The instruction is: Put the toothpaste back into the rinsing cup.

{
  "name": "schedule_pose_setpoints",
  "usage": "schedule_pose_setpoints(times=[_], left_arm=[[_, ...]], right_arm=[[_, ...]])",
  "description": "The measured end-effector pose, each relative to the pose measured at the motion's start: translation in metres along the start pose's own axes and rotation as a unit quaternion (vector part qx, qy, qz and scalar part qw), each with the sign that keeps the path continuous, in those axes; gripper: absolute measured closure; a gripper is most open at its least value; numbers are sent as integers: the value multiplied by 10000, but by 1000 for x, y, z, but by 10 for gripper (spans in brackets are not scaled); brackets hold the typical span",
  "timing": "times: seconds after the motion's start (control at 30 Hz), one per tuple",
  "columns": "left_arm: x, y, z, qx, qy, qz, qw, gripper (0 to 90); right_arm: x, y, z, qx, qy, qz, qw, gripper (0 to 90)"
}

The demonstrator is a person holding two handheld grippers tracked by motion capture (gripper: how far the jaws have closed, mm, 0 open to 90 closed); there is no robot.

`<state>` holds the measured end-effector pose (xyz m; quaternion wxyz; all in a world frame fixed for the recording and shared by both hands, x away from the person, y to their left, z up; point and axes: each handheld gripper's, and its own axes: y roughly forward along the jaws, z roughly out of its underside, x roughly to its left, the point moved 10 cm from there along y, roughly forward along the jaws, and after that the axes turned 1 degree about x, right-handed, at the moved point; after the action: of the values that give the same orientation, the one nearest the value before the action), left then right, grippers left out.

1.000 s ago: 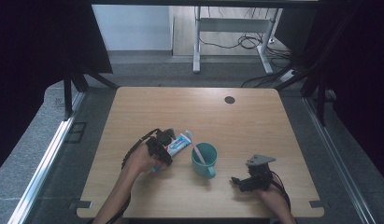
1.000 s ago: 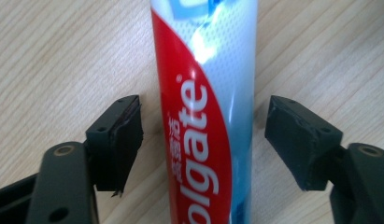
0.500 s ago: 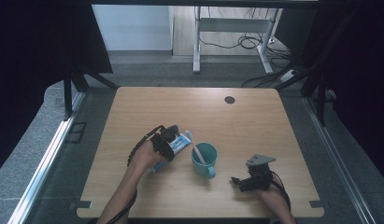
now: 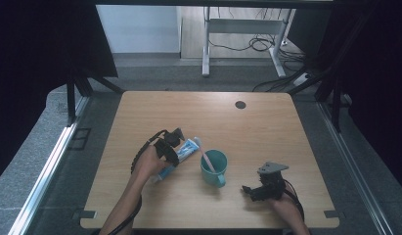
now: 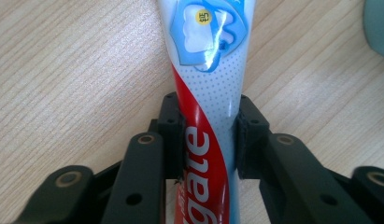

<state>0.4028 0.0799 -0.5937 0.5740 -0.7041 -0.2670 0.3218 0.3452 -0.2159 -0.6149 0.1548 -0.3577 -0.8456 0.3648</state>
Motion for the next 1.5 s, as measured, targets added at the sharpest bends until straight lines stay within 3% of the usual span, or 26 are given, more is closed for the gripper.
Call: schedule_pose_setpoints(times=[0.4, 0.97, 1.37, 1.5], left_arm=[[4, -8, 1, -188, -46, -22, 9998, 729], [-1, -37, 5, -692, 199, -74, 9974, 729], [-2, -59, 11, -1223, 298, 30, 9920, 729], [-2, -66, 12, -1427, 308, 49, 9893, 729]], right_arm=[[0, 0, 0, -1, 1, 0, 10000, 0], [0, 0, 0, -1, 0, 0, 10000, 0], [0, 0, 0, -1, 1, 0, 10000, 0], [0, 0, 0, 0, 1, 0, 10000, 0]])
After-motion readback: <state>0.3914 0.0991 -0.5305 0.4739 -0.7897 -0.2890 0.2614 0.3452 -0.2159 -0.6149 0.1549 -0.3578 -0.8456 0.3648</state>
